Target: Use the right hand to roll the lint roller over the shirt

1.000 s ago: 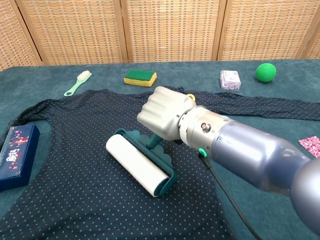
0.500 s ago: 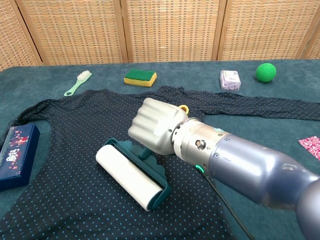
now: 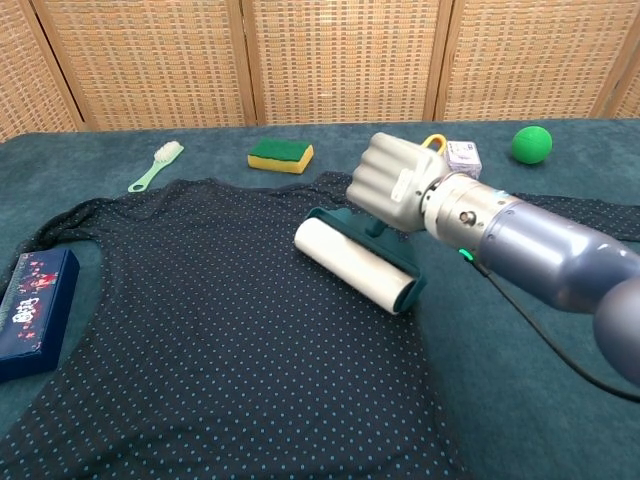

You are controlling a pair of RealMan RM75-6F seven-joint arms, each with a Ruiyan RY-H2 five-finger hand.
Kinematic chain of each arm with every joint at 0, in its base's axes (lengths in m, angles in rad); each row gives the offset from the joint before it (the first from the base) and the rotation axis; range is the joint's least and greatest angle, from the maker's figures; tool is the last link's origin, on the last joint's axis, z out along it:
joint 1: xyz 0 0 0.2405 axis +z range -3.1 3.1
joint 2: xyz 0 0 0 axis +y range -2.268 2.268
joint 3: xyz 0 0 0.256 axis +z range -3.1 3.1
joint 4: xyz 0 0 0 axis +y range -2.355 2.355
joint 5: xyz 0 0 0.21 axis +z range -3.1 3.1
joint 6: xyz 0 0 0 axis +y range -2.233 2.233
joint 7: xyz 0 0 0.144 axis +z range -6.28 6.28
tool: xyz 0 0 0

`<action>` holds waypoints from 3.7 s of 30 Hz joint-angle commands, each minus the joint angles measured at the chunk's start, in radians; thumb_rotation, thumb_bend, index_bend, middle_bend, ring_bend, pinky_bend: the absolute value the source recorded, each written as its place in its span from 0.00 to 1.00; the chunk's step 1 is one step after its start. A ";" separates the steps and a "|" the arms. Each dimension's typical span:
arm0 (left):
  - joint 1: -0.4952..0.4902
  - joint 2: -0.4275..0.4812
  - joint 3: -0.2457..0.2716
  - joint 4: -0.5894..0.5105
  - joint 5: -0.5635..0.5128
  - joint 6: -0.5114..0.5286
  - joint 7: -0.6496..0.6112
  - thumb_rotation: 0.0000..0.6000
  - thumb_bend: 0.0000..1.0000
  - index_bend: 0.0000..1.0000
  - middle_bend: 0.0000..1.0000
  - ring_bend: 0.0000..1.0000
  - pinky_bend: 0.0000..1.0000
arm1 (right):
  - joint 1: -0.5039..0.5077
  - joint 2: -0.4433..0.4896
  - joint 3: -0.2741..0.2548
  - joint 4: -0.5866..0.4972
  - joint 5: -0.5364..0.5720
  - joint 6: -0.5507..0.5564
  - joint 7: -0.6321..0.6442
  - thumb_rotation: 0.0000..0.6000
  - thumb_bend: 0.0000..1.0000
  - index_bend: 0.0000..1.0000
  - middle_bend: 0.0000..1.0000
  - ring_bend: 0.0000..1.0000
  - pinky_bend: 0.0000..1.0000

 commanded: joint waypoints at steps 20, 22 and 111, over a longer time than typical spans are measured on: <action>-0.004 -0.017 0.004 -0.007 -0.004 0.004 0.044 1.00 0.00 0.00 0.00 0.00 0.00 | -0.009 -0.026 -0.035 -0.163 -0.138 -0.002 -0.129 1.00 0.85 0.72 1.00 1.00 1.00; -0.004 -0.019 0.006 -0.008 -0.002 0.006 0.050 1.00 0.00 0.00 0.00 0.00 0.00 | -0.012 -0.031 -0.039 -0.183 -0.148 0.001 -0.140 1.00 0.85 0.72 1.00 1.00 1.00; 0.073 0.050 0.084 -0.064 0.205 0.149 -0.055 1.00 0.00 0.00 0.00 0.00 0.00 | -0.780 0.617 -0.126 -0.341 -0.582 0.433 1.139 1.00 0.00 0.00 0.00 0.00 0.00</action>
